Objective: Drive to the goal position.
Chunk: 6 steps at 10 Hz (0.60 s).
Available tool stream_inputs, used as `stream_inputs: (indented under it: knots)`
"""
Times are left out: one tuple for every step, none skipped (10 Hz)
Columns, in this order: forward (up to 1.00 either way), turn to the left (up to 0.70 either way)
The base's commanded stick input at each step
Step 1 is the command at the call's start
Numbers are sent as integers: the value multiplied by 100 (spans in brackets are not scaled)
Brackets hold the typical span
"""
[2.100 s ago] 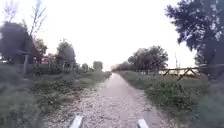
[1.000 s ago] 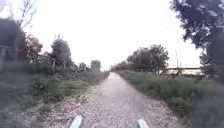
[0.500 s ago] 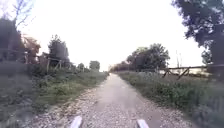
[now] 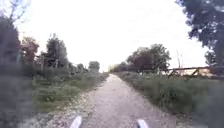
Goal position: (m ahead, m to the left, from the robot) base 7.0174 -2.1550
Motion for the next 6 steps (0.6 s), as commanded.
stream_inputs:
  knots:
    - [100, 0]
    - [100, 0]
    - [100, 0]
    - [100, 0]
    - [100, 0]
    - [100, 0]
